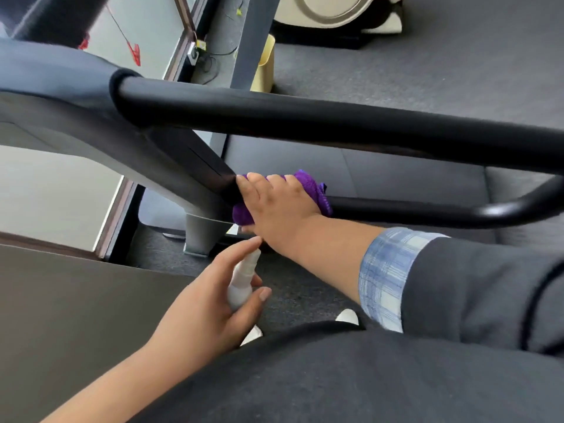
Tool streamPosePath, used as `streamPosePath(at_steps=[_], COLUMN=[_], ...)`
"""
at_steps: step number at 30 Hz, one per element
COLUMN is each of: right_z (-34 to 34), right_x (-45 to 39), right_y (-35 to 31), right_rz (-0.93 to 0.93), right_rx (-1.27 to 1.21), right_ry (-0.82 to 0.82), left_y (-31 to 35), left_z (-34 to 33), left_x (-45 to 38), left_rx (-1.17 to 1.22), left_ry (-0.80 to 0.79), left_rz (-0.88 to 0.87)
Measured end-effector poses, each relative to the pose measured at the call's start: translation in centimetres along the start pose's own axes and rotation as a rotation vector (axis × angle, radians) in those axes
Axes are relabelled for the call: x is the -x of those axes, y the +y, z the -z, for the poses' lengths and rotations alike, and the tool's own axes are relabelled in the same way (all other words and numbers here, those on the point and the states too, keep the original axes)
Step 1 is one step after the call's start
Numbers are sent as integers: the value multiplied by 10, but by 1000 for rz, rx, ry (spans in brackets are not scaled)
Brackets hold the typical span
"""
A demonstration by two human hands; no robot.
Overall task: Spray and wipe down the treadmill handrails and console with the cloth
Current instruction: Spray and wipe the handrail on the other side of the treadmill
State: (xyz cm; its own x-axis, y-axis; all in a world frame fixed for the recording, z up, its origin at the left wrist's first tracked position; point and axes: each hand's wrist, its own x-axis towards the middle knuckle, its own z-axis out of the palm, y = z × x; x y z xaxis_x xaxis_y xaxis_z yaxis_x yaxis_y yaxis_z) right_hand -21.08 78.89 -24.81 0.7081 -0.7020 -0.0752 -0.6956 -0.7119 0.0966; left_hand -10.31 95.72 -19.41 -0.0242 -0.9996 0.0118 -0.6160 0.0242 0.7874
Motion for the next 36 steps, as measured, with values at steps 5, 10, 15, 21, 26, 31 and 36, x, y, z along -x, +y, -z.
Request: streamPosePath(at_steps=[5,10,15,21,26,31,36], right_z=[12,15,18,17,10,7,1], right_x=[21,71,141,182,160,117,54], right_y=[17,64,125,149,127,85,14], right_rz=[-36,-183,-422,-605,-656,-586,-497], right_rx=[-18,-64,-77,-67,-162,-180,-162], right_ry=[-50,-49,-32,52,170,140,150], left_y=[5,17,21,19,5,-14,-28], left_z=[4,-10,-22,-11,8,27,43], left_x=[-17,-37,-44,-46,-42,-32,-21], left_rx=[33,32,30,-2,-7,-23,-35], left_ry=[-86,-262,-321,-316,-296,-265,-255], left_rz=[-107,-258,-329,-367,-309,-242,-194])
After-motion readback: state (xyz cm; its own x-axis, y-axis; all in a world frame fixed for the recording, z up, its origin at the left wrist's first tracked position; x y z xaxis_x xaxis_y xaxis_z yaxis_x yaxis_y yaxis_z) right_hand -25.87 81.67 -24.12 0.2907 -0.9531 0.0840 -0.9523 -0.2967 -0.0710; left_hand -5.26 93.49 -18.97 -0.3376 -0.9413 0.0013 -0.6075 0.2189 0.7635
